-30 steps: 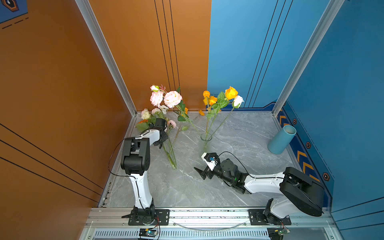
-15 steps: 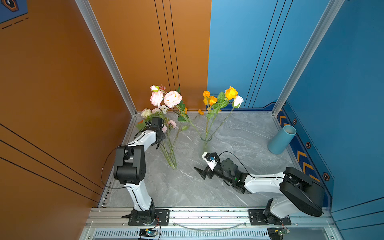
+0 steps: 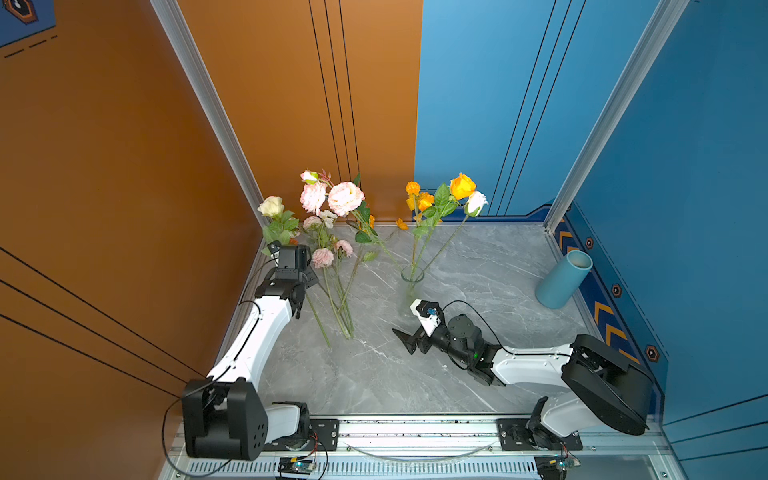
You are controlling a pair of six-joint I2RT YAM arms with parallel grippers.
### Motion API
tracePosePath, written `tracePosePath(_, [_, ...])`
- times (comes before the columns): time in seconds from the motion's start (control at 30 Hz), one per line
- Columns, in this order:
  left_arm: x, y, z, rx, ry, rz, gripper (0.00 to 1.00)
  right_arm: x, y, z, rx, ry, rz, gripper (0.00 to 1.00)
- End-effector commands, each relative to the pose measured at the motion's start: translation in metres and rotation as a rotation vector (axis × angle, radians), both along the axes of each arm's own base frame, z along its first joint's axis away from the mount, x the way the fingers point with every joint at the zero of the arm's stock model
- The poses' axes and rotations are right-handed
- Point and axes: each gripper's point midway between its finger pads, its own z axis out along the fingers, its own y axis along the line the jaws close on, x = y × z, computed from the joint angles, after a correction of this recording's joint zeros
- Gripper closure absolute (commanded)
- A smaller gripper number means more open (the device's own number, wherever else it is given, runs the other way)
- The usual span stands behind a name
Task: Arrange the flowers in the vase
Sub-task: 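Lift the pale yellow rose by its stem with the left gripper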
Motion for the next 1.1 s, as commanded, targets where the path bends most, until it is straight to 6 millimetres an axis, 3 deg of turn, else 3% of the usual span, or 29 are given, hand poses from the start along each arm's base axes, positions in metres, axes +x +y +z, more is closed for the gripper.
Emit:
tracePosePath(0.0, [-0.028, 0.004, 0.029, 0.043, -0.104, 0.006, 1.0, 0.0, -0.005, 0.019, 0.07, -0.011, -0.004, 0.0])
tracePosePath(0.17, [-0.045, -0.028, 0.081, 0.018, -0.375, -0.172, 1.0, 0.013, -0.032, 0.036, 0.183, 0.011, -0.061, 0.0])
tracePosePath(0.3, [-0.069, -0.06, 0.156, 0.082, -0.757, -0.327, 1.0, 0.026, -0.049, 0.034, 0.211, 0.03, -0.124, 0.0])
tracePosePath(0.43, [-0.093, -0.089, 0.2, 0.168, -0.944, -0.456, 1.0, 0.028, -0.051, 0.032, 0.241, 0.048, -0.123, 0.0])
tracePosePath(0.5, [-0.104, -0.117, 0.218, 0.198, -1.03, -0.594, 1.0, 0.028, -0.05, 0.031, 0.242, 0.051, -0.12, 0.0])
tracePosePath(0.73, [-0.121, -0.185, 0.266, 0.177, -1.218, -0.864, 1.0, 0.029, -0.05, 0.03, 0.236, 0.051, -0.117, 0.0])
tracePosePath(0.9, [-0.111, -0.226, 0.295, 0.129, -1.318, -0.916, 1.0, 0.03, -0.048, 0.027, 0.208, 0.06, -0.125, 0.0])
tracePosePath(1.07, [-0.091, -0.264, 0.31, 0.069, -1.385, -0.96, 1.0, 0.03, -0.046, 0.024, 0.126, 0.046, -0.147, 0.0])
